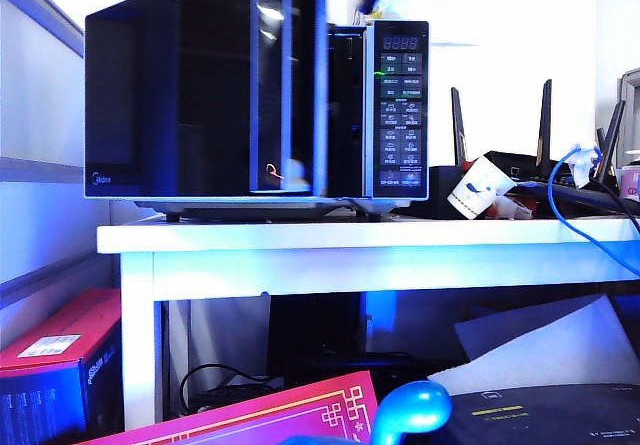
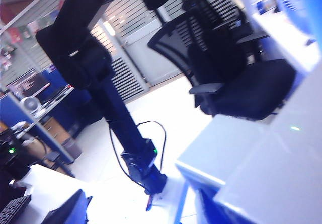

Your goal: Open the microwave door, place the box of snacks from the top of the microwave inside, then close the microwave door.

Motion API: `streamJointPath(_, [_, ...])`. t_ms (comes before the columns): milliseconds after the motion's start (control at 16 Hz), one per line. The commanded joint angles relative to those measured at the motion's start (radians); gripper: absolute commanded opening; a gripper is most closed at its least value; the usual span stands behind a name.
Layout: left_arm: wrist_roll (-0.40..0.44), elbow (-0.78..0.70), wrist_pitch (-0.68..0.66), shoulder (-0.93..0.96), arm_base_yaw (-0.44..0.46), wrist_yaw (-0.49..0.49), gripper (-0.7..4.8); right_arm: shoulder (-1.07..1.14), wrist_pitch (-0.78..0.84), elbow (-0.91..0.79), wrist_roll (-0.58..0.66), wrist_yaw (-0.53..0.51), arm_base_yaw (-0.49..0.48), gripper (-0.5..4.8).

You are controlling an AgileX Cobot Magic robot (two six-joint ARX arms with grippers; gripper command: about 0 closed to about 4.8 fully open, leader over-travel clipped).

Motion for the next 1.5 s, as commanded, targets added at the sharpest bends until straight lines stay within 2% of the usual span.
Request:
streamJointPath(62, [0.000,0.008,0.010,-0.002,0.000,0.003,-0.06,0.003,0.034,0.008,-0.007,0.028,0.047,2.92])
streamJointPath(562, [-0.003,0.009,0.010,-0.003,0.000,0.005,-0.06,0.003,0.069,0.010,0.014,0.031,0.122,2.92])
streamJointPath(1125, [0.001,0.010,-0.026,-0.003,0.000,0.006,-0.06,0.003,0.124,0.010,0.020,0.055,0.292,2.91])
streamJointPath(1374, [0.006,0.010,-0.064,-0.003,0.000,0.006,-0.06,0.002,0.238,0.010,0.103,0.058,0.275,2.91])
streamJointPath(1499, [0.070,0.010,-0.112,-0.003,0.000,0.008,-0.06,0.002,0.248,0.010,0.105,0.078,0.218,2.46])
